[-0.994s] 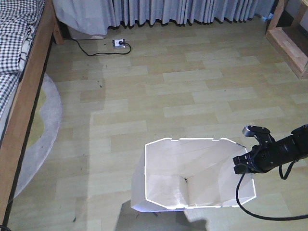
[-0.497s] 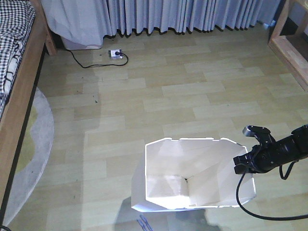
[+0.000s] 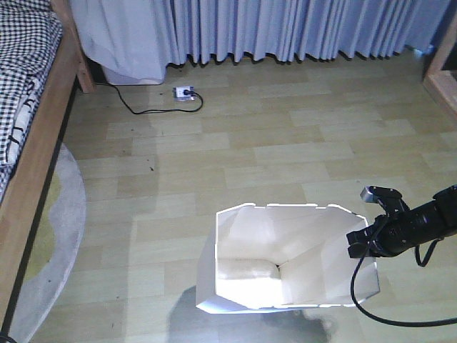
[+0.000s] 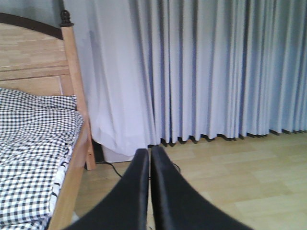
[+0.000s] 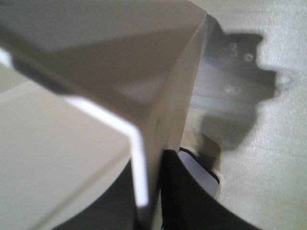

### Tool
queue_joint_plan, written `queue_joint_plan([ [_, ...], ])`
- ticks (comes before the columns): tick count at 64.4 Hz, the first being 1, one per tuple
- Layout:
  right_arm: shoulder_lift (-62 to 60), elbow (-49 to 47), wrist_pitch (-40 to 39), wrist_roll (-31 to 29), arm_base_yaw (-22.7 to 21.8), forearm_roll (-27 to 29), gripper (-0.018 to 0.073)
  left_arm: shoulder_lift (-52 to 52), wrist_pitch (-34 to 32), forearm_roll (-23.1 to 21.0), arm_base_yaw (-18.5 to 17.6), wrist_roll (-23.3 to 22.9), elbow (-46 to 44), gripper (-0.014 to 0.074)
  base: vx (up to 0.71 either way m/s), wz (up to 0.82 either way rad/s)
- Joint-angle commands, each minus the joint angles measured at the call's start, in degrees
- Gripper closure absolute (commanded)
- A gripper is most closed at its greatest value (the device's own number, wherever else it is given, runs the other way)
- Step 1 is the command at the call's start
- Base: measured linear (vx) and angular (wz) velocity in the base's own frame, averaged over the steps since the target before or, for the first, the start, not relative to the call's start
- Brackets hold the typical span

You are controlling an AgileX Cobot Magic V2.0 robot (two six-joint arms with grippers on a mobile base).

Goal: Move trash bin to bedside with robot
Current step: 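Carry the held bin with the right gripper toward the bed, then keep holding the bin while driving up beside the bed headboard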

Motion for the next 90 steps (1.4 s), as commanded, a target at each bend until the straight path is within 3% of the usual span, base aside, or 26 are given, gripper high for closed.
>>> queue_joint_plan([
  [1,-3.9,-0.6,12.0,-0.2,-0.2,3.0,0.0564,-0.9,-4.3,-0.5,-0.4,-0.8,0.7,0.0603,0.20,0.16],
  [90,-3.9,-0.6,11.8,-0.2,-0.2,3.0,0.0564,-0.9,-4.3,-0.5,-0.4,-0.8,0.7,0.0603,0.20,0.06],
])
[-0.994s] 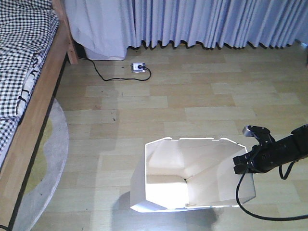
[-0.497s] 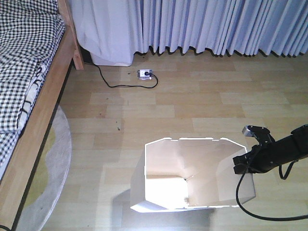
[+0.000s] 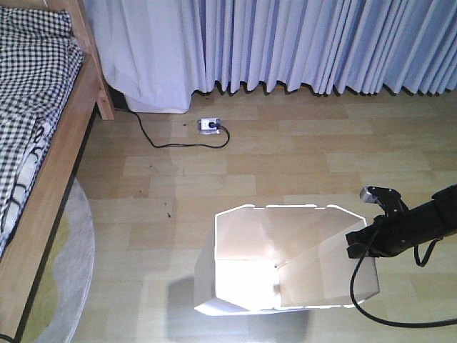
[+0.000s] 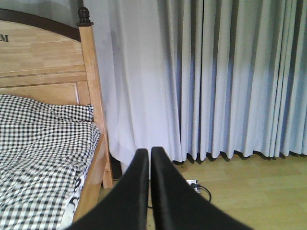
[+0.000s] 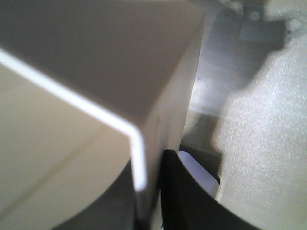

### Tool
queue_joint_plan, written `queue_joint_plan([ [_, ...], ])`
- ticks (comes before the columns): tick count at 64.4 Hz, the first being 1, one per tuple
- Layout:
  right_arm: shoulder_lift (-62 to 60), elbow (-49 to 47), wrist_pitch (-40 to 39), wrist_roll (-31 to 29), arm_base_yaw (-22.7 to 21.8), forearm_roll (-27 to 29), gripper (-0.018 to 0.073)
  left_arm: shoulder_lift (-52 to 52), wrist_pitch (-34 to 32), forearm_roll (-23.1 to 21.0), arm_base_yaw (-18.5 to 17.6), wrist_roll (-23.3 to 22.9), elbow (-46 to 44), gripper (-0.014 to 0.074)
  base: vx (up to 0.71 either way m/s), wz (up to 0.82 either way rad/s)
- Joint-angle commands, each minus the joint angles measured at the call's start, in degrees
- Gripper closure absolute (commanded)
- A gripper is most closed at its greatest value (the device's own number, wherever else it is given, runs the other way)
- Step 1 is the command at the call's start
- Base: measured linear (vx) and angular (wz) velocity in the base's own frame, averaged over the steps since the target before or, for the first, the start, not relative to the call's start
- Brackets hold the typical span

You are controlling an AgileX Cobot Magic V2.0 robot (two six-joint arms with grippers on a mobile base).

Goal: Move trash bin to bedside with robot
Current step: 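Keep holding the bin while driving up beside the bed headboard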

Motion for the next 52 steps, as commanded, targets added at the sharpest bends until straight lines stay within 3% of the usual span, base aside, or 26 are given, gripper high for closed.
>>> queue_joint_plan([
  [1,-3.9,-0.6,11.8,-0.2,-0.2,3.0,0.0564,-0.9,-4.3,-0.5,-0.4,-0.8,0.7,0.0603,0.25,-0.03],
  [52,-3.9,-0.6,12.0,-0.2,-0.2,3.0,0.0564,-0.9,-4.3,-0.5,-0.4,-0.8,0.7,0.0603,0.24,0.01],
])
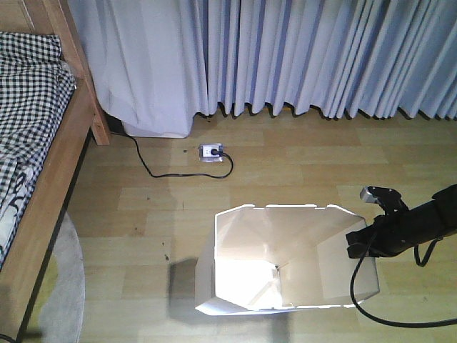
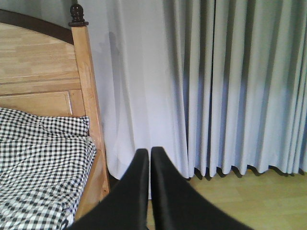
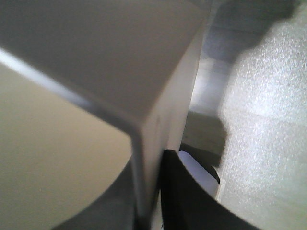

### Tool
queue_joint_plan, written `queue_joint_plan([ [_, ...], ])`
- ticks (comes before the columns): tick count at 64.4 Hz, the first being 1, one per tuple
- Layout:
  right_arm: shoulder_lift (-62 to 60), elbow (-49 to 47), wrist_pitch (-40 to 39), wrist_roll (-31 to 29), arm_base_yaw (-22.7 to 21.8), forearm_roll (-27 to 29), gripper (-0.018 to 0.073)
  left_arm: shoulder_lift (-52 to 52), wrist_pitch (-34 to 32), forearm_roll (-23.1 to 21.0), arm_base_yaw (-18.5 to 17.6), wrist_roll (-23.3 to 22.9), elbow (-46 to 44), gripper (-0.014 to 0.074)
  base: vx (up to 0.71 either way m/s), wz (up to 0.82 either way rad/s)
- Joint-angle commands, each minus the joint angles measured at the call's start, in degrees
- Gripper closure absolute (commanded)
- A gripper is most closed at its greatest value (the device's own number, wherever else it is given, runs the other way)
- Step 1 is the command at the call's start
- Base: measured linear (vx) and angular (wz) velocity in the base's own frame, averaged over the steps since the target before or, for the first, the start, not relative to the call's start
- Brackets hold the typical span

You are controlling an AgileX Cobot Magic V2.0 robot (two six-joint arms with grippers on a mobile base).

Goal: Move trash bin to bedside with robot
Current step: 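Keep holding the bin while driving up beside the bed headboard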

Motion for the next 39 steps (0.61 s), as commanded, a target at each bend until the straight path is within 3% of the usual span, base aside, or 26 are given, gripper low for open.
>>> queue_joint_plan([
  [1,-3.9,-0.6,12.0,-0.2,-0.2,3.0,0.0564,-0.9,-4.3,-0.5,-0.4,-0.8,0.7,0.0603,0.22,0.06],
  [39,-3.9,-0.6,12.0,-0.2,-0.2,3.0,0.0564,-0.9,-4.3,-0.5,-0.4,-0.8,0.7,0.0603,0.18,0.06],
])
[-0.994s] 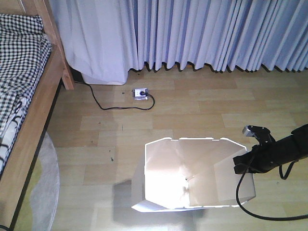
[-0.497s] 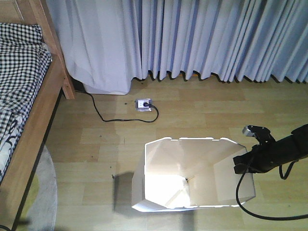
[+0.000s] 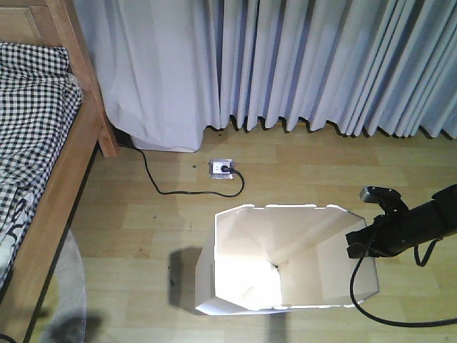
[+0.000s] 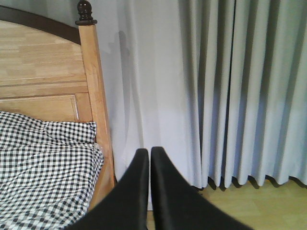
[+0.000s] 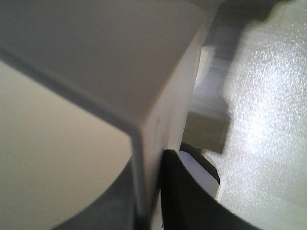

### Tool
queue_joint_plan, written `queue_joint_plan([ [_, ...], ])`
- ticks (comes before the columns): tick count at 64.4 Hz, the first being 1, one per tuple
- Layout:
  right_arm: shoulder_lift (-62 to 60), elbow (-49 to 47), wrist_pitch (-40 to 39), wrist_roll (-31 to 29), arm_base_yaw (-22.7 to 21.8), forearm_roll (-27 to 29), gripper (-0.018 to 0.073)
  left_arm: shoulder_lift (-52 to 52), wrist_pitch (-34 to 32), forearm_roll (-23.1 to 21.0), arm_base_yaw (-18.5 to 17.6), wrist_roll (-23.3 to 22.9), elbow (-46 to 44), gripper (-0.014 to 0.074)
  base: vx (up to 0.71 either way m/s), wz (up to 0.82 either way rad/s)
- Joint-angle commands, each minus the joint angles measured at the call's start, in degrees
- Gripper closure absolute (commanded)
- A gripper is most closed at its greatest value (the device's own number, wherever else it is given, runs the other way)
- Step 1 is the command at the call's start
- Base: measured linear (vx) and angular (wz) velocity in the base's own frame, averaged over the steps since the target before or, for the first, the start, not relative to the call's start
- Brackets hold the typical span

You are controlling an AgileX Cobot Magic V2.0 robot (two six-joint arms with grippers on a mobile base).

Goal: Move trash bin to bedside with robot
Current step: 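Keep holding the bin while driving up beside the bed headboard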

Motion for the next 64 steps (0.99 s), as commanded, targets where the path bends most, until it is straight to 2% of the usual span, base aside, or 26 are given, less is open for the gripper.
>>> queue_joint_plan([
  [1,-3.9,-0.6,12.0,-0.2,-0.2,3.0,0.0564,-0.9,-4.3,-0.5,-0.4,-0.8,0.7,0.0603,0.15,0.05],
  [64,-3.9,-0.6,12.0,-0.2,-0.2,3.0,0.0564,-0.9,-4.3,-0.5,-0.4,-0.8,0.7,0.0603,0.16,0.02],
])
